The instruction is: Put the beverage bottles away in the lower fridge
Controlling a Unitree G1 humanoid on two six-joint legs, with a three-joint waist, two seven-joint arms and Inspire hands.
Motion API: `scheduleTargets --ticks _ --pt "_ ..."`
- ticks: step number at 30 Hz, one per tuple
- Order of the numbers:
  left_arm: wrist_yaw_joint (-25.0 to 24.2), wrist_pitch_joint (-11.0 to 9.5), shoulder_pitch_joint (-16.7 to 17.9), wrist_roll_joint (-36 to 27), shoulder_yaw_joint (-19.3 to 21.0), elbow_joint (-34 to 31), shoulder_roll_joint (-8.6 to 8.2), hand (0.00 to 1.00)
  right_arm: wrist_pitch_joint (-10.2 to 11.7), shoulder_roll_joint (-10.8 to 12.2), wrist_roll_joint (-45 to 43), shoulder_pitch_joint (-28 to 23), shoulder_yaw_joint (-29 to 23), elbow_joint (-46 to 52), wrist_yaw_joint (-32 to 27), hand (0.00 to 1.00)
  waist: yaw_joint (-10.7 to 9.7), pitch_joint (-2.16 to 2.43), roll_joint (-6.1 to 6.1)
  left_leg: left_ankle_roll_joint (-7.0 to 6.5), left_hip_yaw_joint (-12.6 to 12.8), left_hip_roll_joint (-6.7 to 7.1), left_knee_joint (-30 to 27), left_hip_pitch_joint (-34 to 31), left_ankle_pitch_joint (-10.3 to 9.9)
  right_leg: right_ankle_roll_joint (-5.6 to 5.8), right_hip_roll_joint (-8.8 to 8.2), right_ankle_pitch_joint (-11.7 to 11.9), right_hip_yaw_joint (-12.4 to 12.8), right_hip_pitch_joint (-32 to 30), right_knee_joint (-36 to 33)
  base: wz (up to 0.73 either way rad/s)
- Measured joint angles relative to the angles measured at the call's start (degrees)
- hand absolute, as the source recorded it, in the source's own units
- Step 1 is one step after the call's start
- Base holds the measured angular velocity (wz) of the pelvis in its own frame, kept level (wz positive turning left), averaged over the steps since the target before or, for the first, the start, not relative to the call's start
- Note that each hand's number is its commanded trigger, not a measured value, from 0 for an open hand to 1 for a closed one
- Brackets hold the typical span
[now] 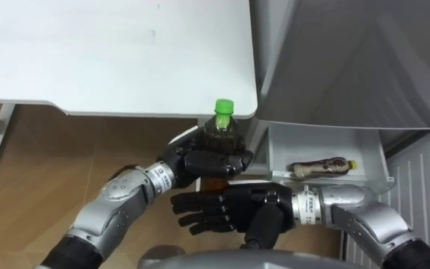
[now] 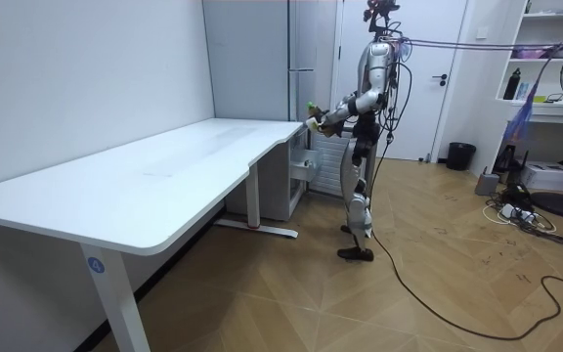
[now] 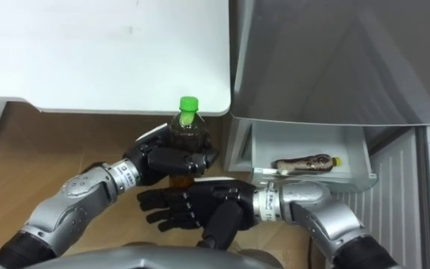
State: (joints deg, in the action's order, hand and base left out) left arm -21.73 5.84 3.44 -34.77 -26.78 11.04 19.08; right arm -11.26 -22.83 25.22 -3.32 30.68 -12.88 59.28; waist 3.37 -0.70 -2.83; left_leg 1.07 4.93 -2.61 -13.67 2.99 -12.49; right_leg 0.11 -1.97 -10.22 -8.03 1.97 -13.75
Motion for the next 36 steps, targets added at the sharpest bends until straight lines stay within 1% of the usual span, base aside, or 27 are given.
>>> scheduleTargets --ticks 2,5,7,10,11,12,15,17,19,22,24,27,29,31,33,36 --pt "0.9 0.0 0.0 0.0 0.2 -1.7 0.3 1.0 0.1 -0.2 0.0 0.0 -0.2 0.0 -0.5 0.0 0.0 -0.11 0.0 -0.01 0.0 0.0 0.0 -0.1 0.0 0.0 0.01 0.0 0.0 0.0 0.1 0.0" --pt "1.6 -0.2 0.0 0.0 0.8 -3.3 0.37 1.0 1.4 -0.1 0.0 -0.1 -0.6 0.0 -0.5 0.0 -0.1 -0.15 -0.11 -0.01 -0.2 0.0 0.1 0.1 0.0 0.01 0.05 0.0 0.1 0.1 0.2 0.0" --pt "1.7 -0.7 0.1 0.0 1.0 -3.7 0.35 1.0 1.8 -0.1 -0.1 -0.2 -0.6 -0.1 -0.7 0.0 -0.1 -0.18 -0.2 -0.01 -0.3 0.02 0.1 0.2 0.0 0.01 0.06 0.0 0.1 0.3 0.2 0.0" --pt "2.7 -1.1 0.2 -0.1 1.4 -4.9 0.26 1.0 2.2 -0.1 0.0 -0.5 -0.8 -1.0 -0.9 0.0 -0.1 -0.38 -0.55 -0.01 -0.4 0.06 0.1 0.4 0.0 0.02 0.01 0.0 0.0 0.5 0.2 0.0" --pt "3.2 -1.1 0.2 -0.1 1.7 -5.0 0.17 1.0 3.1 0.2 0.0 -0.9 -1.0 -2.1 -0.9 0.0 0.0 -0.57 -0.84 -0.01 -0.3 0.06 0.1 0.5 0.0 0.05 0.01 0.0 0.0 0.8 0.3 0.0" --pt "3.6 -1.1 0.2 0.0 2.2 -5.0 0.09 1.0 3.2 0.2 -0.1 -1.4 -1.3 -2.9 -0.9 0.0 0.0 -0.6 -1.07 0.01 -0.3 0.05 0.0 0.6 -0.1 0.07 0.03 -0.1 0.0 0.8 0.4 0.0" --pt "3.9 -1.2 0.2 0.0 4.0 -5.0 0.1 1.0 3.1 0.2 -1.4 -3.0 -2.9 -5.5 -1.1 0.0 0.2 -0.56 -1.17 -0.02 -0.3 0.02 0.0 0.5 -0.4 0.07 0.09 -0.1 0.0 0.8 0.4 0.0" --pt "4.1 -1.3 0.2 0.0 5.2 -5.0 0.11 1.0 3.1 0.1 -2.7 -3.2 -3.4 -7.1 -1.2 0.0 0.2 -0.54 -1.18 -0.03 -0.3 0.03 -0.1 0.5 -0.4 0.07 0.09 -0.1 0.0 0.8 0.3 0.0" --pt "4.1 -1.3 0.2 0.0 6.1 -5.1 -0.11 1.0 3.1 0.1 -3.5 -3.8 -4.2 -7.2 -1.2 0.0 0.1 -0.5 -1.12 -0.02 -0.3 0.01 -0.2 0.6 -0.4 0.07 0.11 -0.1 0.0 0.8 0.3 0.0" --pt "4.1 -1.4 0.2 -0.1 6.7 -5.4 -0.41 1.0 3.1 0.2 -4.3 -4.0 -5.6 -7.6 -1.1 0.0 0.2 -0.29 -0.83 -0.02 -0.3 0.01 -0.3 0.7 -0.4 0.07 0.09 -0.1 -0.1 1.0 0.2 0.0" --pt "4.1 -1.5 0.2 -0.6 6.7 -5.6 -0.76 1.0 3.1 0.2 -4.3 -4.1 -6.2 -8.5 -1.1 0.0 0.2 0.02 -0.5 -0.02 -0.2 0.01 -0.3 0.8 -0.4 0.07 0.07 0.0 0.0 1.0 0.1 0.0" --pt "4.0 -1.7 0.2 -0.7 6.7 -5.6 -1.15 1.0 3.1 0.2 -4.4 -4.6 -7.1 -8.9 -1.1 0.0 0.1 0.24 -0.11 -0.02 -0.2 0.01 -0.3 1.0 -0.4 0.07 0.07 0.0 0.0 1.2 0.1 0.0" --pt "4.0 -1.7 0.2 -1.1 6.7 -5.7 -1.47 1.0 3.1 0.2 -4.4 -4.6 -7.4 -9.3 -1.2 0.0 0.1 0.21 -0.05 -0.02 -0.3 0.01 -0.2 1.2 -0.4 0.07 0.06 -0.1 0.0 1.3 0.0 0.0" --pt "3.6 -1.7 0.2 -1.9 6.7 -6.1 -1.45 1.0 3.1 0.2 -4.2 -4.4 -7.4 -10.6 -1.2 0.0 0.0 0.17 -0.12 -0.02 -0.4 0.03 -0.2 1.2 -0.4 0.07 0.0 -0.1 0.0 1.0 0.0 0.0" --pt "3.5 -1.7 0.2 -3.8 6.5 -7.4 -0.96 1.0 3.1 0.3 -3.8 -4.5 -7.4 -13.1 -2.0 0.0 0.0 0.14 -0.18 -0.03 -0.3 0.1 -0.2 1.2 -0.4 0.14 -0.05 -0.2 0.0 1.1 0.1 0.0" --pt "3.5 -1.7 0.2 -5.4 6.4 -8.4 -0.72 1.0 3.0 0.5 -3.6 -4.5 -7.5 -15.7 -3.9 0.0 0.0 0.1 -0.25 -0.03 -0.3 0.12 0.0 1.4 -0.4 0.15 -0.05 -0.2 0.0 1.1 0.1 0.0"
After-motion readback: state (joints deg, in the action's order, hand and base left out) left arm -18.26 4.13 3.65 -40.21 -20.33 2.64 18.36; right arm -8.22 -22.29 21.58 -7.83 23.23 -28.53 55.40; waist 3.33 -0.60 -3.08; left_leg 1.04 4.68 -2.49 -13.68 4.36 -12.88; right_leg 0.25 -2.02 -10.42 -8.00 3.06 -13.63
